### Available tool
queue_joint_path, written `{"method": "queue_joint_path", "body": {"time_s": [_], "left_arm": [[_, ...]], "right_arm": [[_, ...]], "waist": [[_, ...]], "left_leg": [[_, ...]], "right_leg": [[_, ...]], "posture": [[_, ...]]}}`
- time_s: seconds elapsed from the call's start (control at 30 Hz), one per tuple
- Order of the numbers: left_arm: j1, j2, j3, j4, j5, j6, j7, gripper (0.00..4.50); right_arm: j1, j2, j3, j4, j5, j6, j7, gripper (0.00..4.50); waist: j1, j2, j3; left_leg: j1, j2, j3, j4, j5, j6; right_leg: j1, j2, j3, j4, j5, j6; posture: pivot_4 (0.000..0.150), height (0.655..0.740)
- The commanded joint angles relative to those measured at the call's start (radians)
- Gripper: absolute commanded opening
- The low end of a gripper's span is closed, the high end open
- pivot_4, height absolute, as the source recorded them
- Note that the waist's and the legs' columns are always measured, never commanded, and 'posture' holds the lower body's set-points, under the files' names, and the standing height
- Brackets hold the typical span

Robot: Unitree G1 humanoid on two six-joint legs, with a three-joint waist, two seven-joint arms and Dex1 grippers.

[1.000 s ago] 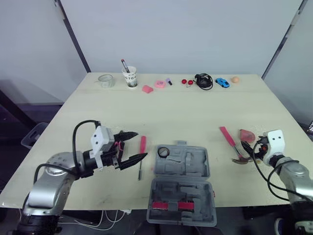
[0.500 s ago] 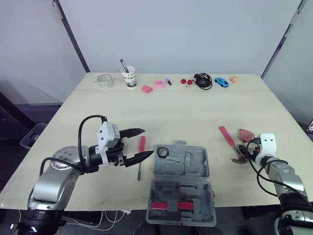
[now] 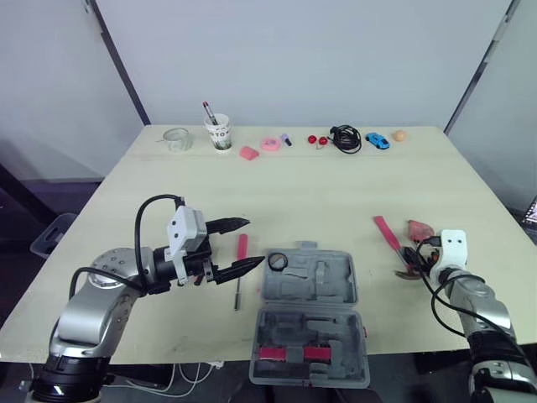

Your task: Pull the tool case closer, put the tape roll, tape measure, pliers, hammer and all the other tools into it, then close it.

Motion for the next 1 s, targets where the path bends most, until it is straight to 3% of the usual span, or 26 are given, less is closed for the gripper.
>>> {"method": "queue_joint_path", "body": {"time_s": [0.03,0.13,0.23,0.37,0.43,0.53,0.63,0.73,1.0], "left_arm": [[-0.014,0.001,-0.003,-0.033,-0.011,-0.003,0.0,4.41],[-0.012,0.002,-0.004,-0.033,-0.009,-0.005,0.001,4.41],[-0.007,0.001,0.0,-0.033,-0.011,-0.004,0.004,4.5],[-0.001,0.003,0.001,-0.032,-0.011,-0.006,0.005,4.5],[-0.001,0.002,0.001,-0.033,-0.012,-0.006,0.006,4.5],[0.0,0.002,0.0,-0.035,-0.012,-0.007,0.006,4.5],[-0.001,0.001,-0.002,-0.032,-0.011,-0.008,0.004,4.5],[-0.001,0.001,-0.002,-0.032,-0.01,-0.009,0.005,4.5],[0.0,-0.003,-0.003,-0.036,-0.01,-0.01,0.009,4.5]], "right_arm": [[-0.021,0.001,0.002,0.006,-0.009,-0.017,-0.009,4.5],[-0.026,0.006,0.007,0.018,-0.015,-0.021,-0.012,4.5],[-0.027,0.007,0.01,0.026,-0.019,-0.026,-0.009,3.81],[-0.027,0.01,0.013,0.035,-0.024,-0.035,-0.006,3.81],[-0.027,0.011,0.014,0.037,-0.025,-0.039,-0.005,3.29],[-0.026,0.012,0.015,0.038,-0.027,-0.045,-0.002,3.29],[-0.025,0.012,0.016,0.041,-0.029,-0.049,0.001,2.6],[-0.024,0.01,0.018,0.043,-0.029,-0.051,0.003,1.27],[-0.035,0.008,0.021,0.063,-0.031,-0.064,0.014,1.27]], "waist": [[-0.003,0.0,0.0],[-0.005,0.0,0.0],[-0.006,0.0,0.0],[-0.007,0.0,0.0],[-0.007,0.0,0.0],[-0.006,0.0,0.0],[-0.007,0.0,0.0],[-0.006,0.0,0.0],[-0.007,0.0,0.0]], "left_leg": [[0.0,0.0,0.0,0.0,0.0,0.0],[0.0,0.0,0.0,0.0,0.0,0.0],[0.0,0.0,0.0,0.0,0.0,0.0],[0.0,0.0,0.0,0.0,0.0,0.0],[0.0,0.0,0.0,0.0,0.0,0.0],[0.0,0.0,0.0,0.0,0.0,0.0],[0.0,0.0,0.0,0.0,0.0,0.0],[0.0,0.0,0.0,0.0,0.0,0.0],[0.0,0.0,0.0,0.0,0.0,0.0]], "right_leg": [[0.0,0.0,0.0,0.0,0.0,0.0],[0.0,0.0,0.0,0.0,0.0,0.0],[0.0,0.0,0.0,0.0,0.0,0.0],[0.0,0.0,0.0,0.0,0.0,0.0],[0.0,0.0,0.0,0.0,0.0,0.0],[0.0,0.0,0.0,0.0,0.0,0.0],[0.0,0.0,0.0,0.0,0.0,0.0],[0.0,0.0,0.0,0.0,0.0,0.0],[0.0,0.0,0.0,0.0,0.0,0.0]], "posture": [[0.15,0.74],[0.15,0.74],[0.15,0.74],[0.15,0.74],[0.15,0.74],[0.15,0.74],[0.15,0.74],[0.15,0.74],[0.15,0.74]]}}
